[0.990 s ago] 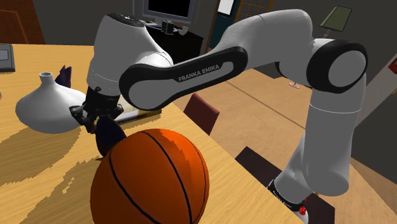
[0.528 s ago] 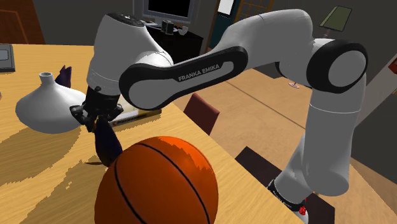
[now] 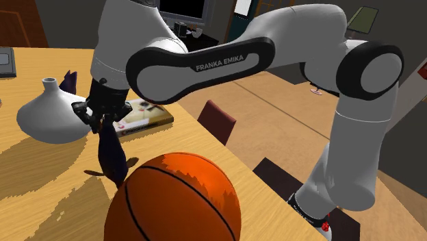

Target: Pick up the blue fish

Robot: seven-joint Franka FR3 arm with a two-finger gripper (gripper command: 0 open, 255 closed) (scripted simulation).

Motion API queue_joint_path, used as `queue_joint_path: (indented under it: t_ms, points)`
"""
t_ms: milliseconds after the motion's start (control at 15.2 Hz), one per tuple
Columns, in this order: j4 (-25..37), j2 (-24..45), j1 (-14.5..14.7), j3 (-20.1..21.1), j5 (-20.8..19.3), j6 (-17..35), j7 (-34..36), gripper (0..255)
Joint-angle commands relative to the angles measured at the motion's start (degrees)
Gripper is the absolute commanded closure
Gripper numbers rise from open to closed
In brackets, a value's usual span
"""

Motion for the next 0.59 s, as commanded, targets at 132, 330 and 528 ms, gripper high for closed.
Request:
queue_joint_path:
  t_ms: [132, 330, 528]
  points:
    - [2.3, -0.7, 0.0, 0.3, 0.6, -2.8, -0.5, 255]
    - [4.1, -1.1, 0.0, 0.5, 1.0, -5.0, -0.8, 255]
    - [4.8, -1.2, 0.0, 0.6, 1.2, -5.8, -0.9, 255]
